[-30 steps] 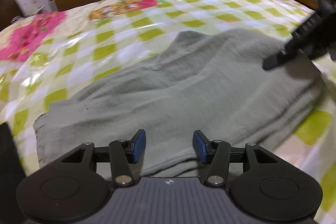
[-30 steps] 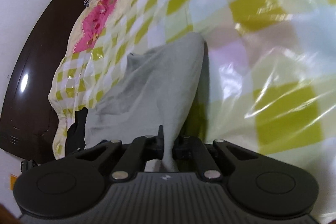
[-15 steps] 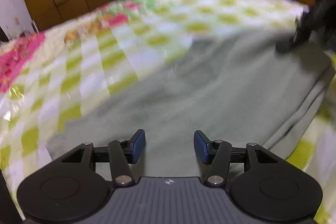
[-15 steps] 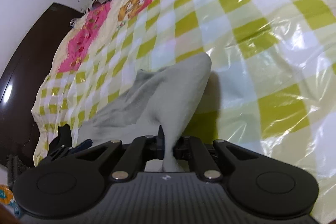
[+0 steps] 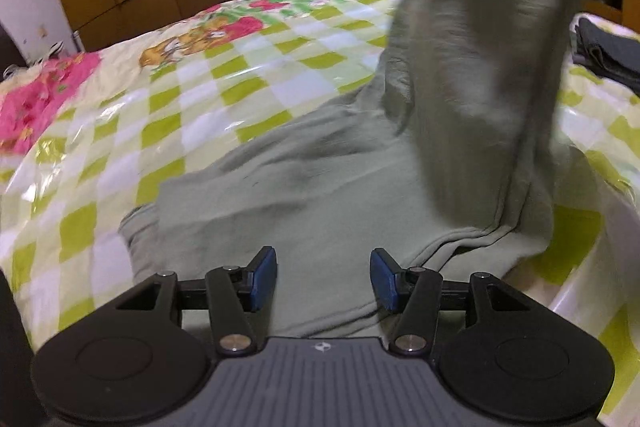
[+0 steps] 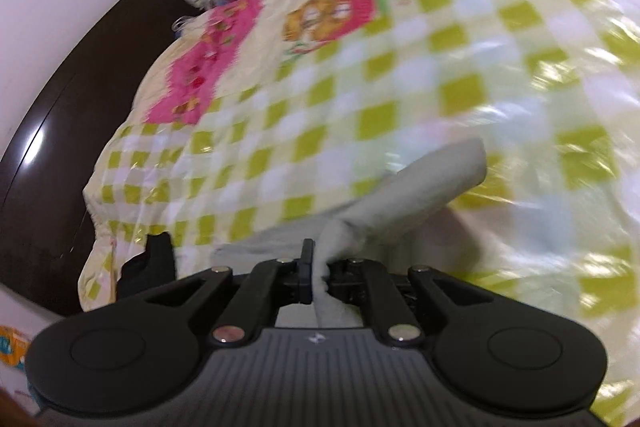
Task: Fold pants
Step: 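Lift the held pants edge with the right gripper and fold it over the stack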
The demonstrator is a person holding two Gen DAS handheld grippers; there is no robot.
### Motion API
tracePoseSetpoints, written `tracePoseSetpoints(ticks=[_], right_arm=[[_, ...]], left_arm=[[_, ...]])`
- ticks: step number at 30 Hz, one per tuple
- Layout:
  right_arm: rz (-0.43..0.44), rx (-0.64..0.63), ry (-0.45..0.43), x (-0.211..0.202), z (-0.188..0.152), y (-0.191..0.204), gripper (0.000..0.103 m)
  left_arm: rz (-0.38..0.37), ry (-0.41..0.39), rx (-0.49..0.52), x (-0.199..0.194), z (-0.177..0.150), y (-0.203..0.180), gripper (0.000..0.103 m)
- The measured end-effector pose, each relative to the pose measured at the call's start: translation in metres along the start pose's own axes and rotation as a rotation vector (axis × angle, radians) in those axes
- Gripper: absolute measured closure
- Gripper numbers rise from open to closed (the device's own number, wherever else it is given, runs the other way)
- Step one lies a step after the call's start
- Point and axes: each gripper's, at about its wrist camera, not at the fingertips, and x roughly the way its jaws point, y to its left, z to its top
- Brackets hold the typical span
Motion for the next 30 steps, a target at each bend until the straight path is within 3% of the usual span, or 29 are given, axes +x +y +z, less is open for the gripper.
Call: tracePoseSetpoints(ticks=[7,9,15,19,21,23,26,30], right_arm=[[0.026,-0.128,0.152,0.086,0.001,0.083,0.096],[0.028,-0.169,0.205,0.111,-0.007,0.104,0.091],[0.114,-0.18,0.316,0.135,-0.023,0.136,0.088],[0.102,-0.215,0.263,0.109,-0.02,0.131,0.083],[0.043,-0.268,0.221,0.096,-0.024,0.123,0.075],[-0.038,-0.315,0.2,0.088,-0.034,0.11,0.074],[-0.113,-0.308,0.258,0.087,-0.059,0.079,0.074],[-0.078,-0.215,0.353,0.088,-0.098,0.039,0.074]], left_arm=[[-0.004,-0.038,-0.104,-0.021,-0.022,0.03,0.039],[-0.009,-0.048,-0.133,-0.027,-0.029,0.039,0.039],[-0.011,-0.069,-0.201,-0.044,-0.047,0.054,0.039],[-0.028,-0.071,-0.272,-0.049,-0.057,0.064,0.038],[-0.025,-0.063,-0.299,-0.051,-0.061,0.068,0.038],[-0.022,-0.054,-0.315,-0.053,-0.066,0.071,0.038],[-0.014,-0.041,-0.328,-0.057,-0.07,0.072,0.038],[-0.002,-0.053,-0.341,-0.066,-0.066,0.073,0.038]])
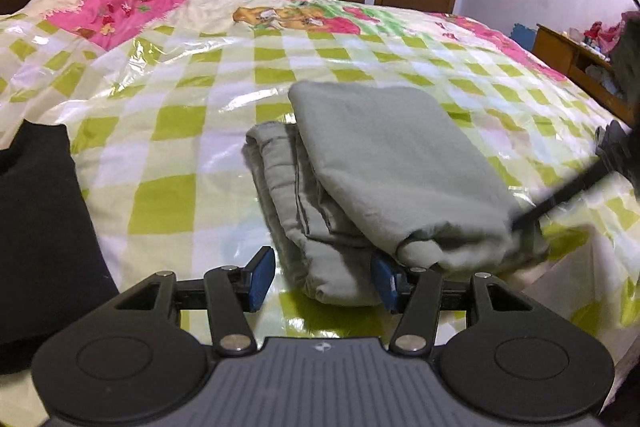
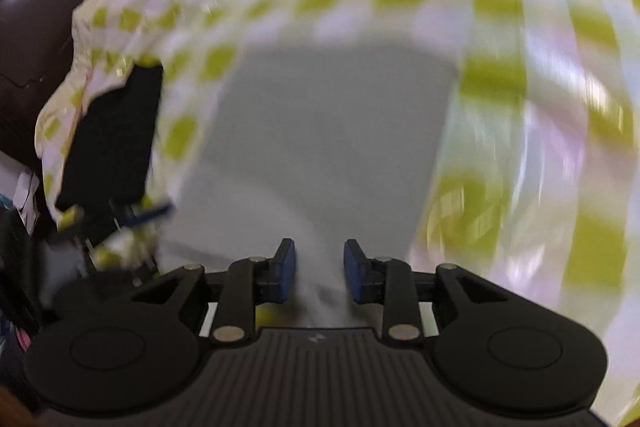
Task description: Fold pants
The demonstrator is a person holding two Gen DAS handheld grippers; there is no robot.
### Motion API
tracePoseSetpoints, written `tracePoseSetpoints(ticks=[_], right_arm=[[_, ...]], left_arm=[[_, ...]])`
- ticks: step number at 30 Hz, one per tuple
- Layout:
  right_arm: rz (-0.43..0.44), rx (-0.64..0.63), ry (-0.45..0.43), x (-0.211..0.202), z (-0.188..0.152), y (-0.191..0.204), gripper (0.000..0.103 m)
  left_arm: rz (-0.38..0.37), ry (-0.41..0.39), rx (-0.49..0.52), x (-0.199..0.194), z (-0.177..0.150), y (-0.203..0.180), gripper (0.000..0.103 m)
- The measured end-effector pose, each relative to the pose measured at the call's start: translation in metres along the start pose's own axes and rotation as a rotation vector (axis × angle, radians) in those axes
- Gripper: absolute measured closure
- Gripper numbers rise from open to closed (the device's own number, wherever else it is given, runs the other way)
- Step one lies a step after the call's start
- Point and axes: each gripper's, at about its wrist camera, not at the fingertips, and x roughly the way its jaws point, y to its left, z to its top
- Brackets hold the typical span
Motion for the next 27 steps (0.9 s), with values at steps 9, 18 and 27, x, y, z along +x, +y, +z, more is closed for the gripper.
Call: tracePoseSetpoints(ticks=[9,18,27], right_arm=[[0.165,-0.193,0.087,-0.032,-0.05,0.025,0.074],[-0.015,-0.352,-0.089,-0.033,-0.02,-0.005,0.074],[-0.084,-0.446,-0.061,-0.016,-0.041,-0.002,0.093]], left_arm=[[0.004,-0.014,-0.02,-0.007,0.016,0.004,0.038],[0.015,-0.046,0.008,-0.027,0.041,0.004,0.038],[-0.146,0.036,0.186,0.052,0.072,-0.056,0.034]])
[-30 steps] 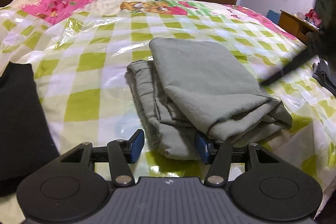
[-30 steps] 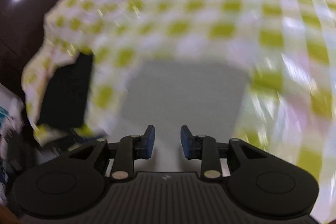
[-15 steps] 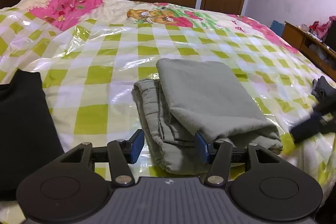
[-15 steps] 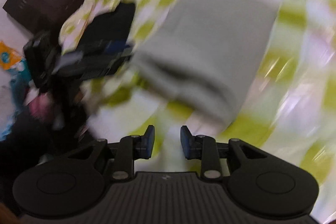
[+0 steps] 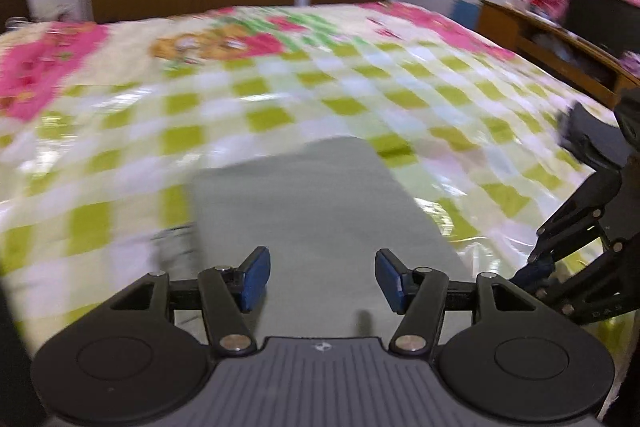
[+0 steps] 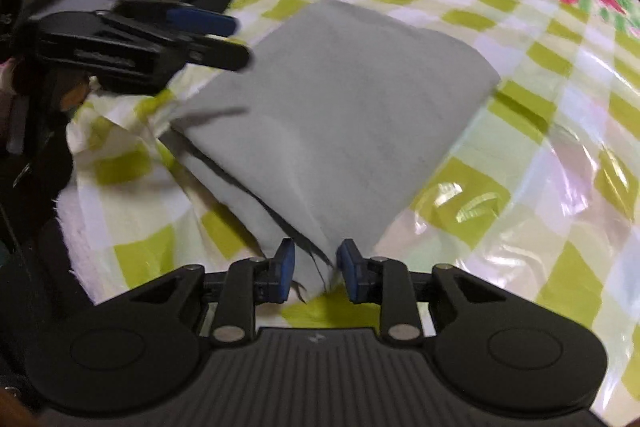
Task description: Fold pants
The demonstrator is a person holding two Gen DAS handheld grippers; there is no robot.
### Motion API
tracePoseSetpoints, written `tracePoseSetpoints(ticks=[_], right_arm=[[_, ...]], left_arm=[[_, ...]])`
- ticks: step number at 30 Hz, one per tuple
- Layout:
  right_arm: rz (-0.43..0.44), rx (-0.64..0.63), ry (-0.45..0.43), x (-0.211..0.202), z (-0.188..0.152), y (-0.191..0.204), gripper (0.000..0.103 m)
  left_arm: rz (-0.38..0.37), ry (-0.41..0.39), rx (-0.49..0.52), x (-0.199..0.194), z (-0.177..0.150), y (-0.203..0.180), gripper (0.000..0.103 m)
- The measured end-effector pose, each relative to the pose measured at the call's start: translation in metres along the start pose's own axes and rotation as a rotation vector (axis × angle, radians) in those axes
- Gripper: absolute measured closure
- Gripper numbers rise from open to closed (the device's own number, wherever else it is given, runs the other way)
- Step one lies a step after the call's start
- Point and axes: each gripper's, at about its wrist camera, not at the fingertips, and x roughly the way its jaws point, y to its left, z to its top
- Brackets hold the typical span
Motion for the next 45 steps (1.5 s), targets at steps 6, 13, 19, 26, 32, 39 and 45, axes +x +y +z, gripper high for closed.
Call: tracePoseSetpoints(ticks=[6,13,19,26,32,39,45], right_arm=[[-0.01,0.017,0.009,-0.018,-0.002,0.015,0.101],[-0.009,-0.027,0.099,-0.005,-0.021,0.056,0.098],[0.209,0.105,0.081,-0.027,-0.021,0.047,0.095],[0.037,0.455,-0.088,-0.029,0.009,-0.054,0.073],[0.122,0.703,-0.109,0.013,0.019,-0.11,0.072],[0.154,0.727,-0.134,0.036,0.03,-0.117,0.09],[0.097,0.628,-0.113,0.029,0.054,-0.109,0.096]], left_arm=[[0.007,0.081,0.082,0.041,-0.003,-0.022,0.034],[0.047,0.095,0.117,0.037,-0.009,-0.024,0.034],[0.036,0.099,0.127,0.011,-0.021,-0.019,0.034],[-0.1,0.013,0.133,-0.026,-0.017,-0.035,0.034],[-0.252,0.033,0.245,-0.018,-0.017,-0.068,0.034],[-0.262,0.127,0.347,-0.004,-0.037,-0.088,0.036],[-0.293,0.07,0.385,-0.015,-0.028,-0.095,0.049]])
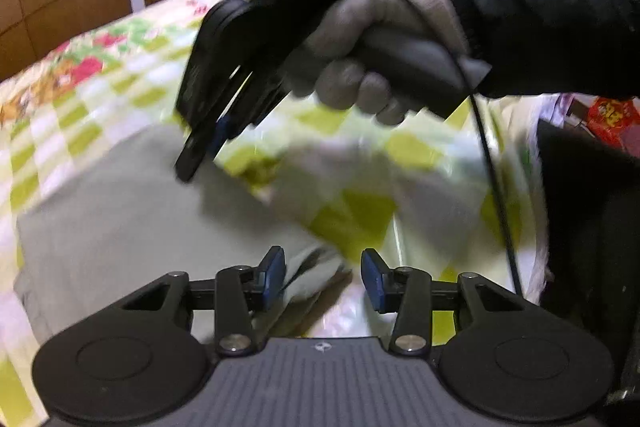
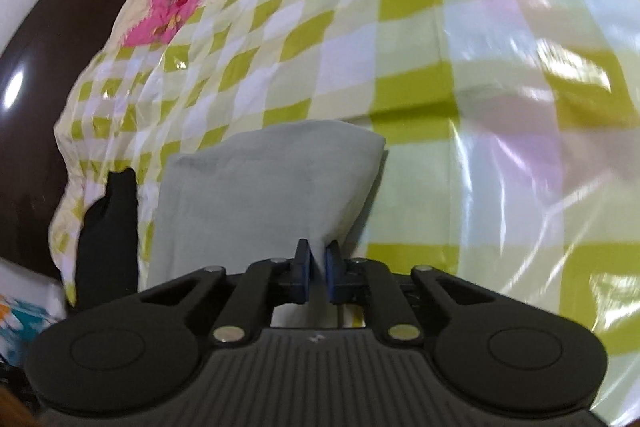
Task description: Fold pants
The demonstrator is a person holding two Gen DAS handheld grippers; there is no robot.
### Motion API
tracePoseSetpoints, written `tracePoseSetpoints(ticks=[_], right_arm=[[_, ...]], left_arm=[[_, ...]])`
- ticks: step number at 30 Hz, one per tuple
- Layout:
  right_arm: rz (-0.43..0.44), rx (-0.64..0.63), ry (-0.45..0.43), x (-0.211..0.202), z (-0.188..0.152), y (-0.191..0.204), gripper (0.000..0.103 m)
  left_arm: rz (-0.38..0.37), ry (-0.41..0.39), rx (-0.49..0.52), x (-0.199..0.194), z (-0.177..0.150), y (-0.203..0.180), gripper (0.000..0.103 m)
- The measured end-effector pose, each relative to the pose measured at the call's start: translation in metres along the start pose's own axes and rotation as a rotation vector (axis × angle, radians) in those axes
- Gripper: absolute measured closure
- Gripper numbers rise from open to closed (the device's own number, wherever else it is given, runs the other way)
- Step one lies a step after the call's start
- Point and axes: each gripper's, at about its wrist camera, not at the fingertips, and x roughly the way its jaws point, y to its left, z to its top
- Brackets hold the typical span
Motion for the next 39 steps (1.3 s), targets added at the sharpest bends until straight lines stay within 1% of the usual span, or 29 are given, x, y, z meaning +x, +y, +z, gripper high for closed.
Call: tracePoseSetpoints(ticks=[2,3,6,7,8,9,10,11,12,13,14,15,16,18,21,22,23,24,25,27,29,31,33,37,38,39], right_arm=[[-0.008,-0.026,0.004,-0.001,0.008,0.007,0.096],[-0.015,-0.047,0.008,-0.001,0.012,0.012,0.096],[-0.038,-0.105,0.025,0.0,0.021,0.025,0.097],[-0.043,-0.119,0.035,0.0,0.022,0.027,0.097],[-0.045,-0.134,0.046,0.0,0.024,0.031,0.097],[-0.048,-0.144,0.054,0.0,0.026,0.033,0.097],[-0.052,-0.152,0.06,-0.001,0.028,0.035,0.097],[-0.052,-0.154,0.065,-0.002,0.03,0.037,0.097],[-0.052,-0.152,0.07,-0.002,0.032,0.037,0.097],[-0.053,-0.156,0.066,-0.003,0.034,0.038,0.097],[-0.057,-0.158,0.06,-0.004,0.036,0.038,0.097],[-0.054,-0.155,0.055,-0.005,0.04,0.039,0.097],[-0.051,-0.155,0.049,-0.005,0.043,0.04,0.097],[-0.047,-0.166,0.043,-0.006,0.046,0.041,0.097],[-0.064,-0.167,0.055,0.0,0.043,0.038,0.097],[-0.071,-0.166,0.06,0.003,0.042,0.035,0.096],[-0.067,-0.159,0.067,0.006,0.041,0.032,0.095],[-0.059,-0.153,0.073,0.008,0.04,0.028,0.094],[-0.059,-0.135,0.071,0.008,0.038,0.023,0.089],[-0.046,-0.09,0.059,0.002,0.035,0.013,0.086],[-0.022,-0.067,0.045,-0.012,0.027,0.003,0.086],[-0.015,-0.039,0.039,-0.03,0.013,-0.006,0.086],[0.003,-0.005,0.058,-0.041,-0.005,-0.014,0.086],[0.042,0.058,0.148,-0.035,-0.038,-0.027,0.086],[0.074,0.075,0.167,-0.029,-0.045,-0.028,0.086],[0.104,0.096,0.183,-0.023,-0.051,-0.029,0.086]], left_arm=[[0.001,-0.009,0.032,0.004,0.008,0.002,0.049],[-0.005,0.002,0.05,0.01,0.012,0.005,0.049],[-0.026,0.072,0.105,0.03,0.016,0.007,0.049],[-0.033,0.092,0.123,0.035,0.016,0.006,0.051],[-0.049,0.114,0.136,0.04,0.017,0.006,0.058],[-0.081,0.129,0.136,0.041,0.019,0.006,0.063],[-0.114,0.141,0.133,0.042,0.02,0.006,0.064],[-0.147,0.159,0.138,0.041,0.022,0.005,0.077],[-0.207,0.185,0.129,0.042,0.023,0.003,0.086],[-0.275,0.206,0.112,0.042,0.021,0.002,0.091],[-0.309,0.224,0.145,0.04,0.018,-0.006,0.091],[-0.291,0.227,0.194,0.038,0.016,-0.013,0.09],[-0.267,0.224,0.214,0.035,0.015,-0.016,0.09],[-0.259,0.196,0.147,0.026,0.016,-0.009,0.088],[-0.229,0.11,0.028,0.009,0.019,0.009,0.083],[-0.216,0.082,0.004,0.003,0.02,0.015,0.078],[-0.192,0.056,-0.017,-0.003,0.021,0.022,0.071],[-0.165,0.042,-0.031,-0.005,0.022,0.031,0.069],[-0.134,0.03,-0.052,-0.006,0.026,0.041,0.066],[-0.076,0.007,-0.109,-0.011,0.025,0.064,0.066],[-0.037,-0.021,-0.187,-0.013,0.025,0.087,0.065],[-0.007,-0.047,-0.239,-0.007,0.03,0.106,0.065],[0.008,-0.053,-0.242,0.01,0.037,0.111,0.064],[-0.048,-0.024,-0.273,0.051,0.045,0.115,0.064],[-0.039,-0.007,-0.273,0.061,0.046,0.114,0.064],[-0.014,0.02,-0.274,0.071,0.045,0.112,0.064]])
